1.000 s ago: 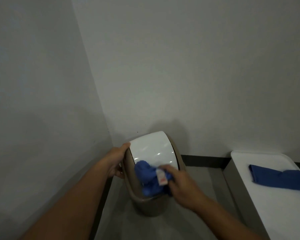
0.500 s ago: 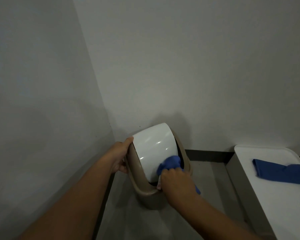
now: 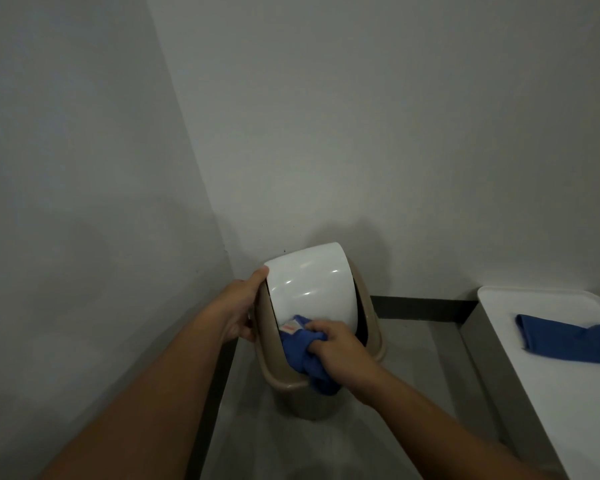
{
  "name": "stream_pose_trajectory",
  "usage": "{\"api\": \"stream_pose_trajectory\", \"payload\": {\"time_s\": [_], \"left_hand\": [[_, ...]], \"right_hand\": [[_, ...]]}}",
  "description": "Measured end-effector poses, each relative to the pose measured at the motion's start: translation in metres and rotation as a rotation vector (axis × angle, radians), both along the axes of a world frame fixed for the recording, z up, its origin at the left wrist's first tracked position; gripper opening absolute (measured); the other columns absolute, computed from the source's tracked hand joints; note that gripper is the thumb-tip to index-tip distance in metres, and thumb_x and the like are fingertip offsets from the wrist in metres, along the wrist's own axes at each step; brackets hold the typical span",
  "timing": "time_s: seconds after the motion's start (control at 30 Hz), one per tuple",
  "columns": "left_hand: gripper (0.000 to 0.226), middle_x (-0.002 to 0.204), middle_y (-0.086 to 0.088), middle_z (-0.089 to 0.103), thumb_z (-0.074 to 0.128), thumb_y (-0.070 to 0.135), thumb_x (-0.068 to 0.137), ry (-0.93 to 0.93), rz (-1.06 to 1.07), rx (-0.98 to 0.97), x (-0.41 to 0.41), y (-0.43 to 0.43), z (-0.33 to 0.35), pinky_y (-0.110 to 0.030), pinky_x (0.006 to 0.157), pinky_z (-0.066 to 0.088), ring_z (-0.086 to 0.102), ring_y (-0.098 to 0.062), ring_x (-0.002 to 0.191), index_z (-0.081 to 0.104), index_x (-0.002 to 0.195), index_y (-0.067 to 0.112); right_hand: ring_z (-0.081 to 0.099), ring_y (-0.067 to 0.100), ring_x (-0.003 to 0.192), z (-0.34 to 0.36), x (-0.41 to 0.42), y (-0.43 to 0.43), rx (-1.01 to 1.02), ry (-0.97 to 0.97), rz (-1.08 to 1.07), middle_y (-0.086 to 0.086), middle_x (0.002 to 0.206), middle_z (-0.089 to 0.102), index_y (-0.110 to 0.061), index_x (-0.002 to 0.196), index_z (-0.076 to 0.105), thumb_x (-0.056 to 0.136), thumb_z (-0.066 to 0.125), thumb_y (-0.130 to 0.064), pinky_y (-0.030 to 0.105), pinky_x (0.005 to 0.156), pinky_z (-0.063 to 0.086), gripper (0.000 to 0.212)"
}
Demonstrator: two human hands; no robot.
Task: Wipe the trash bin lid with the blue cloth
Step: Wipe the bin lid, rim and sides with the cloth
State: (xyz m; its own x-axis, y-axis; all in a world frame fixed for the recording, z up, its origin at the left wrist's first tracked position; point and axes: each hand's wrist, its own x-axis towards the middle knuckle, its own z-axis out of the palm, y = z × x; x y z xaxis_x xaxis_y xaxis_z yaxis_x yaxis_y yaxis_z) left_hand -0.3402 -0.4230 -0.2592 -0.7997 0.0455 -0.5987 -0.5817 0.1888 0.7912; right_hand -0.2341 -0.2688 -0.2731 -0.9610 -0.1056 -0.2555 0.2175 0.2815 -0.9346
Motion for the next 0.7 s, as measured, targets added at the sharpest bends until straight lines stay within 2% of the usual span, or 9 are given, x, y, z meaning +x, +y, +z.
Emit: {"api": "stream_pose_trajectory", "payload": {"time_s": [0.1,0.17,0.2,0.27,0.37,0.43,0.5,0.6,0.7], "left_hand": [[0.045,0.093,-0.008,0.055,0.051,0.060,0.081,-0.008,0.022,0.015,-0.002,-0.003,-0.001,-0.052,0.079,0.049,0.055,-0.032,0.089,0.055,0.096,0.018],[0.041,0.091,-0.010,0.056,0.053,0.061,0.079,-0.014,0.012,0.019,-0.004,-0.005,0.000,-0.052,0.079,0.050,0.056,-0.032,0.087,0.055,0.085,0.020],[0.041,0.092,-0.011,0.056,0.054,0.061,0.077,-0.023,-0.003,0.025,-0.005,-0.006,0.000,-0.052,0.079,0.051,0.057,-0.032,0.089,0.055,0.084,0.021],[0.042,0.097,-0.012,0.057,0.060,0.061,0.073,-0.039,-0.027,0.038,-0.006,-0.008,-0.001,-0.053,0.082,0.052,0.058,-0.033,0.094,0.057,0.088,0.022],[0.049,0.106,-0.015,0.059,0.065,0.057,0.070,-0.056,-0.056,0.054,-0.005,-0.011,-0.007,-0.054,0.086,0.051,0.058,-0.035,0.101,0.060,0.098,0.017],[0.059,0.110,-0.018,0.059,0.063,0.057,0.073,-0.061,-0.092,0.061,-0.004,-0.012,-0.009,-0.051,0.083,0.053,0.058,-0.036,0.101,0.057,0.111,0.013],[0.066,0.116,-0.019,0.057,0.062,0.059,0.073,-0.063,-0.107,0.053,-0.005,-0.014,-0.010,-0.054,0.086,0.051,0.057,-0.038,0.104,0.054,0.119,0.013],[0.067,0.121,-0.018,0.054,0.062,0.060,0.071,-0.047,-0.121,0.049,-0.004,-0.015,-0.009,-0.057,0.089,0.048,0.053,-0.040,0.109,0.052,0.119,0.015],[0.063,0.123,-0.016,0.054,0.061,0.060,0.074,-0.008,-0.114,0.035,-0.003,-0.014,-0.007,-0.060,0.087,0.049,0.054,-0.041,0.107,0.053,0.118,0.017]], "right_hand": [[0.058,0.016,0.077,-0.001,-0.005,-0.011,-0.085,-0.015,-0.076,-0.004,0.077,0.060,-0.025,0.083,0.063,0.090,0.048,-0.011,0.023,0.075,0.048,0.022],[0.058,0.019,0.083,-0.003,-0.006,-0.015,-0.155,-0.035,-0.116,-0.004,0.078,0.058,-0.028,0.078,0.059,0.090,0.047,-0.010,0.034,0.085,0.049,0.025],[0.058,0.020,0.083,-0.004,-0.006,-0.016,-0.188,-0.009,-0.125,-0.003,0.079,0.059,-0.027,0.077,0.060,0.088,0.048,-0.006,0.038,0.085,0.049,0.026],[0.059,0.017,0.082,-0.005,-0.002,-0.017,-0.233,0.067,-0.150,-0.001,0.083,0.063,-0.024,0.081,0.062,0.085,0.050,-0.001,0.034,0.078,0.050,0.027],[0.064,0.009,0.087,-0.006,-0.001,-0.018,-0.270,0.185,-0.231,-0.001,0.096,0.066,-0.030,0.092,0.061,0.088,0.051,-0.005,0.021,0.077,0.051,0.027],[0.065,0.002,0.085,-0.003,-0.004,-0.017,-0.297,0.217,-0.232,-0.007,0.095,0.066,-0.033,0.094,0.061,0.089,0.051,-0.007,0.016,0.073,0.052,0.029],[0.065,0.000,0.082,0.000,-0.004,-0.014,-0.308,0.209,-0.233,-0.008,0.095,0.066,-0.032,0.095,0.061,0.090,0.050,-0.008,0.012,0.068,0.051,0.027],[0.064,0.003,0.084,0.004,-0.002,-0.010,-0.297,0.212,-0.246,-0.007,0.097,0.065,-0.033,0.094,0.060,0.090,0.050,-0.010,0.013,0.068,0.051,0.026],[0.063,-0.003,0.082,0.010,0.004,-0.009,-0.269,0.306,-0.289,-0.013,0.092,0.064,-0.037,0.088,0.060,0.089,0.051,-0.007,0.012,0.070,0.051,0.031]]}}
